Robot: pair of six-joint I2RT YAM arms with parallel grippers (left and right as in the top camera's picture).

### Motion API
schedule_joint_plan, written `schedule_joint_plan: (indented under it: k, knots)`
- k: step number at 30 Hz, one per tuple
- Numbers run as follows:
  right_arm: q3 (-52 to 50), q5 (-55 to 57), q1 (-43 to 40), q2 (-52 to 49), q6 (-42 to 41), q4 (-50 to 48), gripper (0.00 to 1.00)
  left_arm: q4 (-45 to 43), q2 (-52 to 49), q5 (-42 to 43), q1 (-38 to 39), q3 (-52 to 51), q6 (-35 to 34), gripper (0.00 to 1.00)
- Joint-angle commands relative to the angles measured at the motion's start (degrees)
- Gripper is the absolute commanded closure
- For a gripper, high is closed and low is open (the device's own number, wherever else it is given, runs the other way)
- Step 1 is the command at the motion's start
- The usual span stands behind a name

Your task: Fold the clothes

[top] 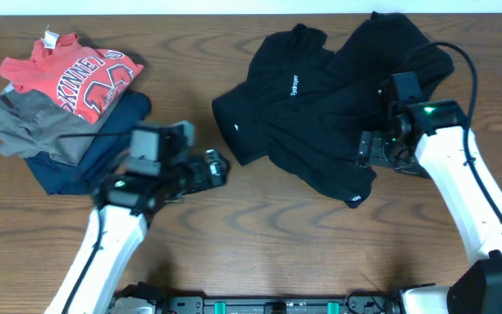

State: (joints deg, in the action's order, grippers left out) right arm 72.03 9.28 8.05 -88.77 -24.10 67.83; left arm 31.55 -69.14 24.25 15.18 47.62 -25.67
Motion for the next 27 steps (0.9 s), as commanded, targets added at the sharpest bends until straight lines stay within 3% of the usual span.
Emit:
schedule_joint_plan:
  k: [1, 15, 24, 26, 27]
  knots:
    - [-0.2, -1.2, -3.3, 1.0, 1.0, 0.4, 0.01, -3.7, -4.2, 0.8, 4.6, 1.4, -6.8, 0.02]
    - [-0.2, -5.3, -10.9, 3.3, 7.6, 1.6, 0.01, -32.9, -28.4, 0.6, 21.7, 1.4, -25.7, 0.02]
    - [-0.2, -5.2, -12.2, 3.4, 9.0, 1.9, 0.01, -50.8, -37.8, -1.2, 26.6, 1.4, -29.8, 0.05]
    - [-0.2, -5.2, -12.2, 3.4, 9.0, 2.0, 0.01, -51.4, -38.8, -1.8, 26.8, 1.4, -29.8, 0.18]
    - [-0.2, -5.2, -12.2, 3.4, 9.0, 2.0, 0.01, -51.3, -39.0, -1.8, 26.8, 1.4, -29.7, 0.37]
